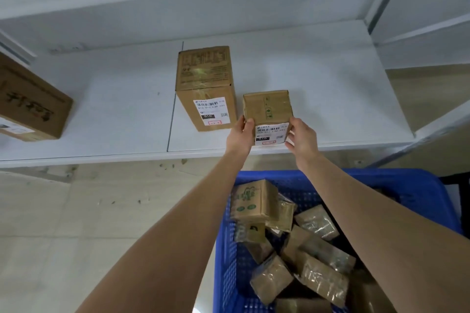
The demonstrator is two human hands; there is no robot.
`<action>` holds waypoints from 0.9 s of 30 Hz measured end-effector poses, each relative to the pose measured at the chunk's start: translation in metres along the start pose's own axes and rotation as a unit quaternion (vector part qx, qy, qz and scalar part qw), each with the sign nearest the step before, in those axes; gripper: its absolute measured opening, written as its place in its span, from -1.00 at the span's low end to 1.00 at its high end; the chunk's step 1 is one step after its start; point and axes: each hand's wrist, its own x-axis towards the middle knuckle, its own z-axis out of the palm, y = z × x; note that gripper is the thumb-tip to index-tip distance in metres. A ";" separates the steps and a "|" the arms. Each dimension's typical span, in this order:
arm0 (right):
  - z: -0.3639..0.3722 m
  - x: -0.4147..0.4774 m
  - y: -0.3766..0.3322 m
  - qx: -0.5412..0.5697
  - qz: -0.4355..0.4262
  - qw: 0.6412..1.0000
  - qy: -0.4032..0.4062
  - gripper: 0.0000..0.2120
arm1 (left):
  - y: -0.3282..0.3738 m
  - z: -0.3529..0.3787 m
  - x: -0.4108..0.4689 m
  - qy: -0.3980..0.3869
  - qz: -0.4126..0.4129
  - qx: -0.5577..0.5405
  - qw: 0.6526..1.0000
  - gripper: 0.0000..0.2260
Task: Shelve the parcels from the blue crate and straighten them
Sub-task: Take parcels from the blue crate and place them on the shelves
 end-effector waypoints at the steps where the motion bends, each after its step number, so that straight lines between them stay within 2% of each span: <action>1: 0.001 0.001 0.002 0.000 0.002 1.000 -0.005 -0.78 | -0.004 0.000 0.002 -0.006 0.005 0.008 1.000 -0.61; 6: 0.006 0.008 0.004 -0.056 -0.041 0.998 -0.009 -0.79 | -0.016 -0.002 0.022 -0.014 -0.038 0.022 0.999 -0.47; 8: 0.007 0.009 0.003 -0.096 -0.049 0.994 -0.010 -0.76 | -0.009 -0.004 0.020 -0.019 -0.035 0.042 0.998 -0.56; 10: 0.005 0.010 0.002 -0.214 -0.087 0.973 0.003 -0.66 | 0.001 -0.004 0.012 -0.003 -0.002 0.108 0.994 -0.67; 12: 0.001 0.007 0.001 -0.325 -0.155 0.932 0.030 -0.47 | 0.005 -0.006 0.002 0.064 0.073 0.215 0.972 -0.69; 14: -0.001 0.003 -0.003 -0.439 -0.246 0.863 0.042 -0.38 | 0.005 -0.010 -0.010 0.114 0.178 0.314 0.926 -0.60; 17: 0.004 0.000 -0.011 -0.580 -0.331 0.744 -0.005 -0.34 | 0.002 -0.009 -0.015 0.057 0.281 0.446 0.848 -0.46; 19: 0.010 0.000 -0.014 -0.623 -0.330 0.708 -0.041 -0.32 | 0.001 -0.003 -0.015 0.014 0.273 0.510 0.815 -0.42; 23: 0.012 0.001 -0.016 -0.626 -0.314 0.713 -0.034 -0.34 | -0.003 0.005 -0.012 0.010 0.245 0.583 0.774 -0.40; 27: 0.014 0.003 -0.019 -0.626 -0.311 0.715 -0.023 -0.36 | -0.001 0.005 -0.009 0.002 0.243 0.583 0.775 -0.40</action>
